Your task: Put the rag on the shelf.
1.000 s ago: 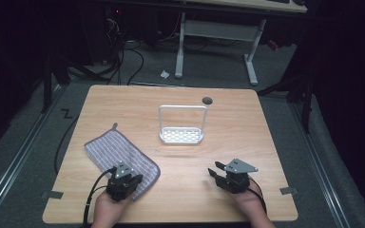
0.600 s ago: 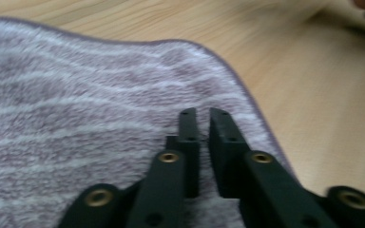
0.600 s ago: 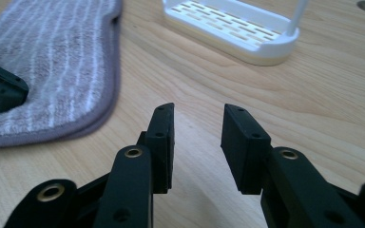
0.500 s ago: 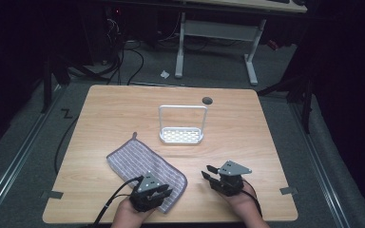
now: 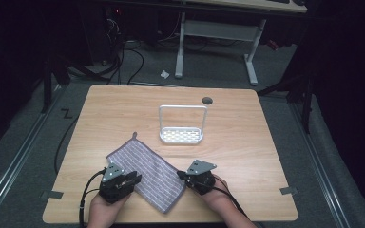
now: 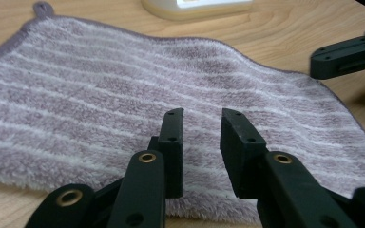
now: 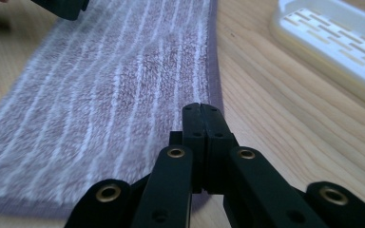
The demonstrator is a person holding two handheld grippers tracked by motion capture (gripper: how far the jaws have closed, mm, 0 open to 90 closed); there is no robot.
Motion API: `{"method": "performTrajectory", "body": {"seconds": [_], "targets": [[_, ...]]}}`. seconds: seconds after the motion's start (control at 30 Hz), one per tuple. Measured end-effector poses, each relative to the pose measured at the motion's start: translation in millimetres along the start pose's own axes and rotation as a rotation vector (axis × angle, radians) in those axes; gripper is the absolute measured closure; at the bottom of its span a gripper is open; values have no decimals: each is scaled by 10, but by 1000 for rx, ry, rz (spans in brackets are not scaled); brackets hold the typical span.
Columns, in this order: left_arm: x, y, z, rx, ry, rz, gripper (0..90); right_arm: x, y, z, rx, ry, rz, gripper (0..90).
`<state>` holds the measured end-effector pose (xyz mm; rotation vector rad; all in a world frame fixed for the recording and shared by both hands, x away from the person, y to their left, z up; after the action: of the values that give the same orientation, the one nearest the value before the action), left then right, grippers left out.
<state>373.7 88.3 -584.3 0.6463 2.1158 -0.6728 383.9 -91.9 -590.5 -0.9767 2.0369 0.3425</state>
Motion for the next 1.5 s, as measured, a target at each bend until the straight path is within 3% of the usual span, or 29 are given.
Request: {"method": "performTrajectory", "body": {"seconds": [0.13,0.43,0.57,0.7,0.83,0.93,1.0,1.1,1.17,1.5], "targets": [[19,-2,28,-4,13,10,709,126,43,31,-5,51,-23,900],[17,3,83,-8,18,6,698,509,229,-490,-27,65,-6,900],[5,-33,47,8,12,-5,687,364,207,-545,-26,18,5,897],[9,-166,-19,41,13,-5,681,-2,89,-293,-23,-12,-5,898],[121,-255,5,69,70,14,707,-282,11,110,-17,5,-12,898],[163,-205,48,67,90,9,734,-279,-24,373,-8,59,-20,899],[171,-166,73,64,94,5,744,-209,-32,428,-10,85,-26,900],[161,-144,122,72,90,-1,753,-133,-18,351,-16,74,-14,900],[147,-172,163,92,91,10,754,-60,6,257,-12,78,-35,900],[31,-558,520,171,125,76,750,428,-15,-334,12,66,-2,899]]}}
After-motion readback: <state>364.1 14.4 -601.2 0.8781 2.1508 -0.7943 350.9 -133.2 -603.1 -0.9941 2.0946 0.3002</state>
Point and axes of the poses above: each handheld gripper's, and its own axes: z roughly forward along the jaws, x roughly out of its underside, y roughly to its left, the point moved 10 cm from there along z, roughly forward along the jaws, and after that the axes turned 4 degrees about x, right-handed, at the moved point
